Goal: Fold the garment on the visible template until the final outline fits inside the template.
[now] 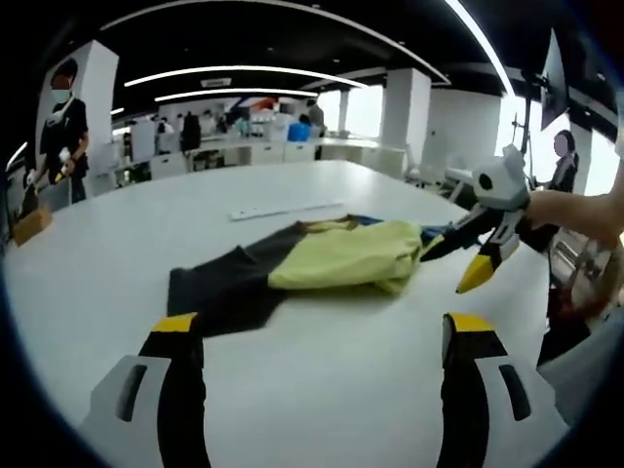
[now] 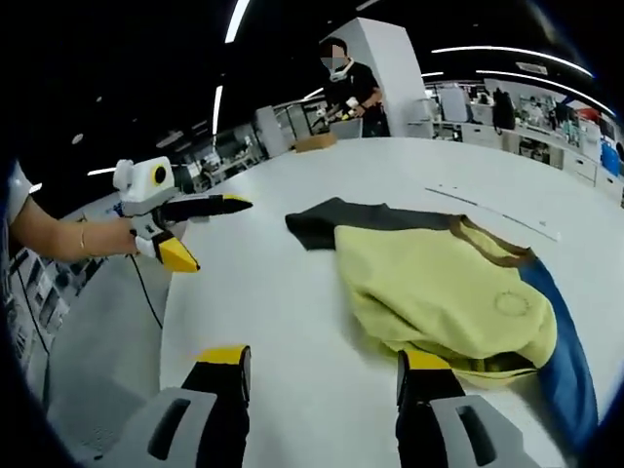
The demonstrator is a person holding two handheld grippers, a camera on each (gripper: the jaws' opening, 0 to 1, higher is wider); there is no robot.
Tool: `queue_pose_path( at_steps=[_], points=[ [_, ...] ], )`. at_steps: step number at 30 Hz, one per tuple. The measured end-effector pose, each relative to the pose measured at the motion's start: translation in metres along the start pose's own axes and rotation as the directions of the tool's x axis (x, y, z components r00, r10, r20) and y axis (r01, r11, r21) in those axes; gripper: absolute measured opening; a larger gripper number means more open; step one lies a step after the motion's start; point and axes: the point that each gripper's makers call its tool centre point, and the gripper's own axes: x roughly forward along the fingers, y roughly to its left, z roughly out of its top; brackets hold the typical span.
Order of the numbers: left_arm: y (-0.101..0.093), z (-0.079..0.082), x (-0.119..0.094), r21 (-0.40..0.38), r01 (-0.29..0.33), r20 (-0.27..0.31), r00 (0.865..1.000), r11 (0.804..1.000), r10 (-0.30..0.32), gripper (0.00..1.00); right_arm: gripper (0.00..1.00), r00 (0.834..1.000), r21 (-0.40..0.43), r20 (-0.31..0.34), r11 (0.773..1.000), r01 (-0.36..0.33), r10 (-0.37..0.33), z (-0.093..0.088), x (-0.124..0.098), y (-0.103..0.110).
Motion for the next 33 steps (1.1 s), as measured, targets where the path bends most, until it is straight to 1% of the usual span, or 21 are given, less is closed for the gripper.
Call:
queue_pose_path(
  at_steps=[3,9,11,12,14,18,19,23,24,27,33],
  points=[
    [-0.003,-0.003,-0.002,0.000,0.005,0.000,1.000,1.000,-0.005,0.98,0.55,1.000,0.005,-0.007,1.000,-0.013,0.013,0.000,0.010,0.001],
    [-0.005,-0.004,-0.004,-0.010,0.002,0.003,1.000,1.000,-0.002,0.97,0.50,1.000,0.010,-0.006,1.000,0.000,0.000,0.000,0.023,-0.005],
    [-0.006,-0.005,-0.004,-0.013,0.003,0.000,1.000,1.000,-0.003,0.97,0.47,1.000,-0.008,-0.009,1.000,0.025,-0.025,-0.001,0.026,-0.010],
    [-0.006,-0.005,-0.004,-0.014,0.002,0.001,1.000,1.000,-0.002,0.97,0.43,0.999,-0.020,-0.017,0.999,0.042,-0.042,-0.002,0.027,-0.012],
    [-0.007,-0.006,-0.004,-0.016,0.004,0.001,1.000,1.000,-0.004,0.96,0.40,0.998,-0.027,-0.017,0.998,0.056,-0.057,-0.002,0.028,-0.015],
    [-0.009,-0.007,-0.003,-0.019,0.009,-0.003,1.000,1.000,-0.009,0.96,0.32,0.994,-0.006,-0.010,0.994,0.112,-0.112,0.000,0.032,-0.025],
    [-0.010,-0.008,-0.004,-0.019,0.008,-0.005,1.000,1.000,-0.008,0.96,0.30,0.990,-0.014,-0.013,0.990,0.141,-0.142,-0.001,0.033,-0.029],
    [-0.010,-0.010,-0.004,-0.029,0.009,-0.008,1.000,1.000,-0.009,0.94,0.24,0.977,-0.077,-0.043,0.976,0.204,-0.208,-0.006,0.037,-0.036],
    [-0.010,-0.011,-0.005,-0.033,0.009,-0.011,1.000,0.999,-0.010,0.94,0.23,0.974,-0.098,-0.050,0.972,0.214,-0.219,-0.008,0.040,-0.037],
    [-0.008,-0.014,-0.006,-0.035,0.005,-0.019,1.000,0.999,-0.006,0.93,0.18,0.967,-0.113,-0.054,0.964,0.242,-0.249,-0.008,0.042,-0.040],
    [-0.006,-0.017,-0.010,-0.043,0.001,-0.020,1.000,0.999,-0.002,0.92,0.08,0.959,-0.140,-0.062,0.953,0.267,-0.278,-0.008,0.041,-0.048]
  ],
)
